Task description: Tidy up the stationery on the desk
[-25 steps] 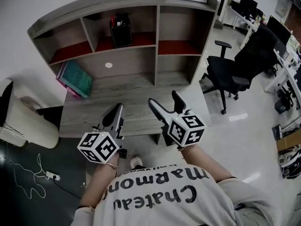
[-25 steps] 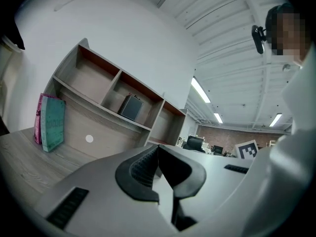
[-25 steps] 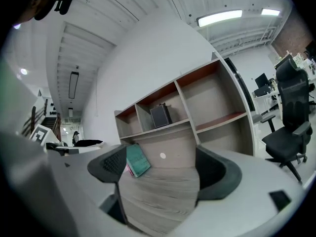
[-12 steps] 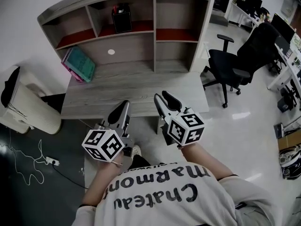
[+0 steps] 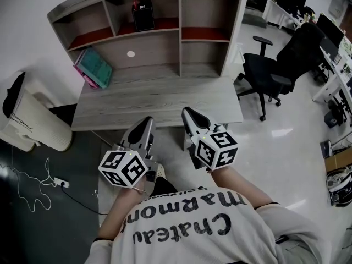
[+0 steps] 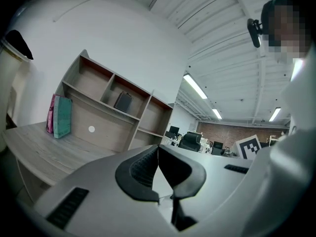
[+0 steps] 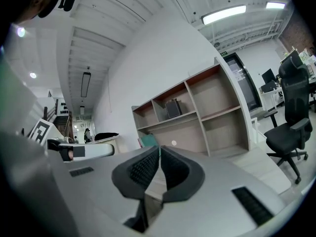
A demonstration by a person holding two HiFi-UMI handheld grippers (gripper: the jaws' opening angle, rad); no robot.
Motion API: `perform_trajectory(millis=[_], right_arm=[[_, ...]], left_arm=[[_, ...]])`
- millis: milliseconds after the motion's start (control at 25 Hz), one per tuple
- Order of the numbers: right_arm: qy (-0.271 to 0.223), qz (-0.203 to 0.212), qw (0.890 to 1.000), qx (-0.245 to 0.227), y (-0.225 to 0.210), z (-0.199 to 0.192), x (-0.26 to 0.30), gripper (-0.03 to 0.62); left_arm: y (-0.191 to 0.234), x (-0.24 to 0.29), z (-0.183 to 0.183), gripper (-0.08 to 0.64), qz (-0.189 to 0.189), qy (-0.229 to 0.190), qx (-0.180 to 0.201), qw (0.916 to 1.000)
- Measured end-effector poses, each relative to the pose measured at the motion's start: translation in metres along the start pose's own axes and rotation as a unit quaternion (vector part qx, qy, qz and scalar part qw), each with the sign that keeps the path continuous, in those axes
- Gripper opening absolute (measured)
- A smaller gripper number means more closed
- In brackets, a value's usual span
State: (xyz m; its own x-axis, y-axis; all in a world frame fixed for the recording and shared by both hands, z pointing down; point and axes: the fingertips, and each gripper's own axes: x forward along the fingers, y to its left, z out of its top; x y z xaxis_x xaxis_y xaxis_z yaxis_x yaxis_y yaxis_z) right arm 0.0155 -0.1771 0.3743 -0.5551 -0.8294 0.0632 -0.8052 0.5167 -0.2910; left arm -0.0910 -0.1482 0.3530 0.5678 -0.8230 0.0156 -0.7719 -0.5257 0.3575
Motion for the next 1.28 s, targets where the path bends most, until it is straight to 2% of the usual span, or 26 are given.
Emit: perform_trajectory(millis=[80,600,1280], right_arm=[[0.001,0.0,1.0,0.002,0.001,-0.003,-0.003,0.017],[0.033,-0.017,0.999,-0.011,-0.009,-0.017,-0.012,0.015],[0.038,-0.016,0.999,-0.021,-0.013,-0.02,-0.024,0.015]], left_arm=[[-0.002,-0.002,-0.003,0.016,-0.002,0.002,0.0,1.0],[-0.007,-0.004,-0.021,0.015,0.003,0.012,-0.009,0.9999],[-0.016,-0.005,-0.027,0.015,0.003,0.009,-0.008,0.9999]])
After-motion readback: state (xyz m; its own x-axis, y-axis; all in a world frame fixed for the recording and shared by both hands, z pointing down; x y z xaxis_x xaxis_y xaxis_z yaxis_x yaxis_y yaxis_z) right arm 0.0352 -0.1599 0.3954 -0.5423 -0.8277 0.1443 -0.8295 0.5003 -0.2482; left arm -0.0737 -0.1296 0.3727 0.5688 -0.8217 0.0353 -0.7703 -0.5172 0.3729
